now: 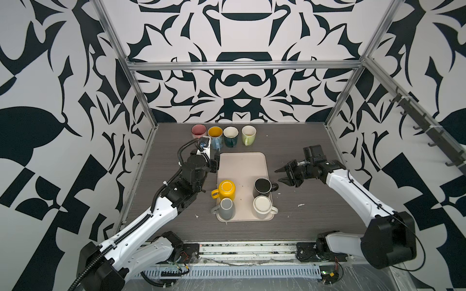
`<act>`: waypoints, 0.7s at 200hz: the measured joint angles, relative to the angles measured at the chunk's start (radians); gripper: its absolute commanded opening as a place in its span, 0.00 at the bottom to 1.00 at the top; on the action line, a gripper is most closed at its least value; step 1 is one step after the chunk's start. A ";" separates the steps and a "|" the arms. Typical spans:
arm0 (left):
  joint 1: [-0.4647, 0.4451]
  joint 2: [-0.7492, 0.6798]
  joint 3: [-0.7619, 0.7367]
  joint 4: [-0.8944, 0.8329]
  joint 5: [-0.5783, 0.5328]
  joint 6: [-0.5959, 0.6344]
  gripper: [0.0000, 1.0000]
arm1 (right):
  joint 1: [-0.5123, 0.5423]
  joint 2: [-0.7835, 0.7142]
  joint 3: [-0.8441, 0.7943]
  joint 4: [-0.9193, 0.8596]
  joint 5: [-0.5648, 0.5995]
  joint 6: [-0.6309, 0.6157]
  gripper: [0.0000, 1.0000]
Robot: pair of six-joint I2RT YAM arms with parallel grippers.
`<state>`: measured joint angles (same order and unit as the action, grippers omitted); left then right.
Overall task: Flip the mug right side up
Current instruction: 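Lower the right gripper onto the upside-down black mug on the tray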
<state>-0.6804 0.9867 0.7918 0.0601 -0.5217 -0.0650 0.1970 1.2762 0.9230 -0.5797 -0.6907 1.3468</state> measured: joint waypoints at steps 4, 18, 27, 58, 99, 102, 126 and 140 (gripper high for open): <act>0.000 0.000 0.000 0.000 -0.001 0.000 0.69 | 0.000 -0.001 -0.006 -0.001 0.000 0.008 0.45; 0.000 0.001 0.000 0.000 -0.003 0.003 0.69 | -0.001 0.000 -0.029 -0.001 0.003 0.026 0.45; 0.000 0.002 0.000 0.000 -0.006 0.003 0.69 | -0.001 0.002 -0.042 -0.002 0.003 0.038 0.46; 0.000 0.004 0.000 -0.001 -0.010 0.003 0.70 | -0.001 0.008 -0.058 -0.001 0.004 0.060 0.47; 0.000 0.018 0.000 -0.002 -0.013 0.003 0.70 | -0.001 0.036 -0.097 0.027 0.003 0.085 0.47; 0.000 0.020 0.000 -0.002 -0.013 0.003 0.70 | -0.001 0.041 -0.099 0.029 0.004 0.087 0.47; 0.000 0.034 0.000 -0.003 -0.014 0.003 0.70 | -0.001 0.073 -0.107 0.047 0.003 0.093 0.47; 0.000 0.037 0.000 -0.011 -0.014 0.003 0.70 | -0.001 0.087 -0.108 0.057 0.003 0.095 0.47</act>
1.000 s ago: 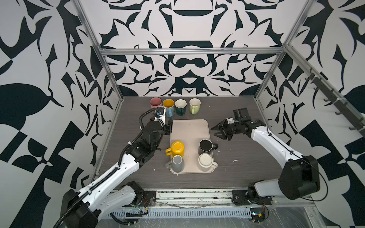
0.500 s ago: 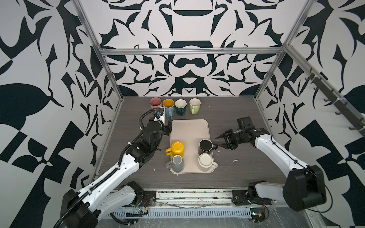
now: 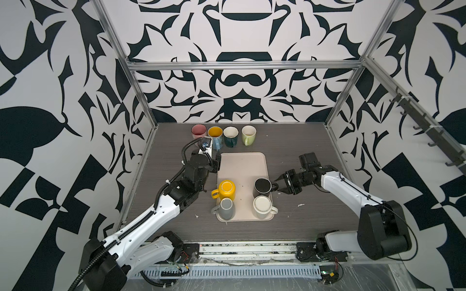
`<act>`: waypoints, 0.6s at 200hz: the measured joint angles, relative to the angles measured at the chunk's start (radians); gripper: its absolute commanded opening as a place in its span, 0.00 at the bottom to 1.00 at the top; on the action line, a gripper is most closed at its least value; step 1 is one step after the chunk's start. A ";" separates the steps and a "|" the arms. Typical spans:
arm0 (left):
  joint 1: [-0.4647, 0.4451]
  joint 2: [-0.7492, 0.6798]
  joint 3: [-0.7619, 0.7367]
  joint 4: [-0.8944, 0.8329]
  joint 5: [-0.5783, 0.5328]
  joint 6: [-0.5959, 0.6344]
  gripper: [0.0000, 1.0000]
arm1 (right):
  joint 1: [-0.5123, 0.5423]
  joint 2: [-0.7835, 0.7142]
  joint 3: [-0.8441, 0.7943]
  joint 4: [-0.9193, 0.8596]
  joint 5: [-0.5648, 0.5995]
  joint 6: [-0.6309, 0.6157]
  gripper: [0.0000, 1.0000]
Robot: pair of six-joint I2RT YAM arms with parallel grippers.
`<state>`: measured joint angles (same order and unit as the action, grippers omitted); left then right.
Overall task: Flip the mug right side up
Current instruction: 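Lower the right gripper onto the upside-down black mug on the tray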
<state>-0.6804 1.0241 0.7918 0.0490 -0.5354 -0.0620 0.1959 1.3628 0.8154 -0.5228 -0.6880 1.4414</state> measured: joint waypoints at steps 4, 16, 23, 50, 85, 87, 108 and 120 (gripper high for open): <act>0.000 0.000 0.000 -0.003 0.000 0.000 0.71 | 0.000 0.003 0.000 0.005 0.000 0.000 0.47; 0.000 0.000 0.000 -0.009 0.000 0.000 0.70 | 0.000 0.013 0.000 0.011 -0.001 0.000 0.47; 0.000 0.000 0.000 -0.010 0.000 0.000 0.70 | 0.000 0.019 0.000 0.014 -0.002 0.000 0.47; 0.000 0.000 0.000 -0.014 -0.004 0.000 0.71 | 0.000 0.037 0.000 0.019 -0.005 0.000 0.47; 0.000 0.000 0.000 -0.020 -0.006 0.000 0.71 | 0.000 0.060 0.000 0.019 -0.010 -0.002 0.46; 0.000 0.000 0.000 -0.020 -0.007 0.000 0.71 | 0.000 0.060 0.000 0.019 -0.010 -0.002 0.45; 0.000 0.000 0.000 -0.020 -0.009 0.000 0.71 | 0.000 0.075 0.001 0.019 -0.011 -0.003 0.44; 0.000 0.002 0.000 -0.020 -0.011 0.000 0.71 | 0.000 0.082 0.001 0.019 -0.012 -0.004 0.44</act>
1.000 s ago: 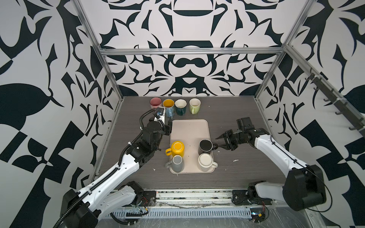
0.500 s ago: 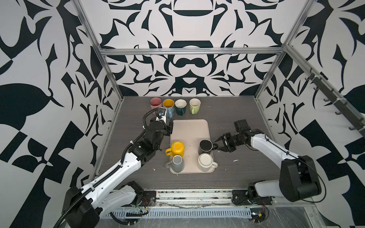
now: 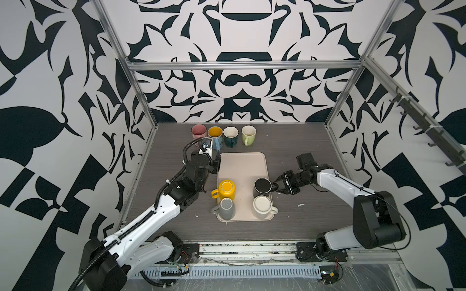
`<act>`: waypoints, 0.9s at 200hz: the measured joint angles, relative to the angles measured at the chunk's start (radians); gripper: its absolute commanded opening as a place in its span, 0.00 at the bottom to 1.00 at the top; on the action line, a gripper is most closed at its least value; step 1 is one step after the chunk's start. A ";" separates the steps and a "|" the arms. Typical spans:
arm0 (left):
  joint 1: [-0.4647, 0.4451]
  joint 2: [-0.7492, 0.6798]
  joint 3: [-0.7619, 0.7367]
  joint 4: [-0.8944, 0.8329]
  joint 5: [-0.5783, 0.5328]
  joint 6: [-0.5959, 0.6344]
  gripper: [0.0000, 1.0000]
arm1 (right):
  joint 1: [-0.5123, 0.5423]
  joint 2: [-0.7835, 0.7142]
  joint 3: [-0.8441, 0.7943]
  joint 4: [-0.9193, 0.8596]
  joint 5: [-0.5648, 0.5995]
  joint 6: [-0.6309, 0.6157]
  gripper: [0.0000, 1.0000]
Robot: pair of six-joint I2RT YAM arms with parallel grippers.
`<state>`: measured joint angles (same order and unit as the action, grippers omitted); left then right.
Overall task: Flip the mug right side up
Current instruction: 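Lower the right gripper onto the upside-down black mug on the tray, then close the right gripper on the black mug and begin lifting it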
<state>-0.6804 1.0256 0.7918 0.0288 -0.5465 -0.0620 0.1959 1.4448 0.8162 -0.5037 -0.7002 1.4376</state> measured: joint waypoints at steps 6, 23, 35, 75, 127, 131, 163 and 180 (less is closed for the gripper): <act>0.000 0.002 0.000 0.000 0.000 0.000 0.71 | 0.000 0.003 0.000 0.000 0.000 0.000 0.44; 0.000 0.009 0.000 0.000 -0.001 0.000 0.71 | 0.000 0.008 0.000 0.000 -0.003 0.000 0.44; 0.000 0.013 0.000 -0.001 -0.001 0.000 0.71 | 0.000 0.010 0.000 0.000 -0.004 0.000 0.44; 0.000 0.016 0.000 -0.002 -0.001 0.000 0.71 | 0.000 0.017 0.000 0.003 -0.007 0.000 0.44; 0.000 0.030 0.000 -0.003 -0.002 0.000 0.72 | 0.000 0.061 0.014 0.012 -0.011 0.000 0.44; 0.000 0.030 0.000 -0.003 -0.002 0.000 0.72 | 0.000 0.063 0.017 0.012 -0.011 0.000 0.44; 0.000 0.031 0.000 -0.003 -0.002 0.000 0.72 | 0.004 0.085 0.040 0.024 -0.012 0.000 0.44; 0.000 0.034 0.000 -0.003 -0.004 0.000 0.72 | 0.011 0.095 0.051 0.026 -0.013 0.000 0.44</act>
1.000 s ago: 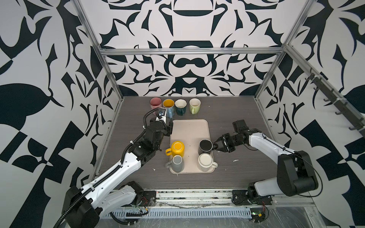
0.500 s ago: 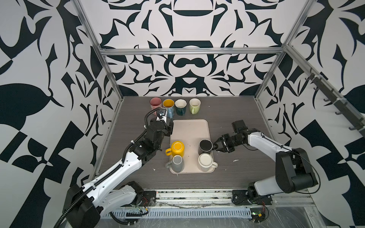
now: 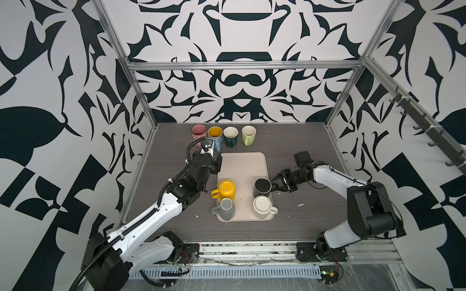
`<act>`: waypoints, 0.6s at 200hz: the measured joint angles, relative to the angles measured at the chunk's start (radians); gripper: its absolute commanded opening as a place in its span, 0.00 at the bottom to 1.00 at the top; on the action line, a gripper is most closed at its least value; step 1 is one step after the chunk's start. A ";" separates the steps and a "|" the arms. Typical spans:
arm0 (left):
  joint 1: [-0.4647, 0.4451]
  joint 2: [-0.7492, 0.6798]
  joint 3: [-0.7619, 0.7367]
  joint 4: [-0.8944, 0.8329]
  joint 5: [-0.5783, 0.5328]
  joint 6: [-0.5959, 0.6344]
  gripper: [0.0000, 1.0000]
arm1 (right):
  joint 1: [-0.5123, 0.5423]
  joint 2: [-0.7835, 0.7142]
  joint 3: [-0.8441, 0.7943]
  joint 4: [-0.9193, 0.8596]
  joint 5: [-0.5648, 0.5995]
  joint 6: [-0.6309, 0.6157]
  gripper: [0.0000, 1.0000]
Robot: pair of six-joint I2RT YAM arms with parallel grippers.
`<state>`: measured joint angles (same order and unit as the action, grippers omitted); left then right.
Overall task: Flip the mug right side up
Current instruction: 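Close the right gripper on the black mug and begin lifting it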
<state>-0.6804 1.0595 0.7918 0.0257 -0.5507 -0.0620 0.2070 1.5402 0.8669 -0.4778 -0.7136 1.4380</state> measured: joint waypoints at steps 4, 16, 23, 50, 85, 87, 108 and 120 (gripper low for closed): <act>0.000 0.001 0.000 0.000 0.000 0.000 0.72 | 0.002 0.002 0.001 0.001 0.000 0.000 0.44; 0.000 0.005 0.000 0.000 -0.002 0.000 0.72 | 0.007 0.006 0.003 0.002 0.000 0.000 0.43; 0.000 0.008 0.000 0.000 -0.003 0.000 0.72 | 0.010 0.008 0.004 0.003 -0.001 0.000 0.43; 0.000 0.010 0.000 0.000 -0.003 0.000 0.72 | 0.017 0.011 0.004 0.005 -0.001 0.002 0.37; 0.000 0.010 0.000 0.000 -0.004 0.000 0.72 | 0.019 0.013 0.006 0.005 -0.001 0.005 0.24; 0.000 0.010 0.000 0.000 -0.004 0.000 0.72 | 0.019 0.013 0.006 0.005 0.000 0.003 0.24; 0.000 0.010 0.000 0.000 -0.004 0.001 0.73 | 0.023 0.014 0.007 0.015 0.000 0.014 0.17; 0.000 0.010 0.000 0.000 -0.005 0.002 0.73 | 0.024 0.018 0.012 0.030 0.000 0.022 0.12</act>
<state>-0.6804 1.0691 0.7918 0.0257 -0.5560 -0.0597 0.2310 1.5578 0.8791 -0.4477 -0.7139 1.4601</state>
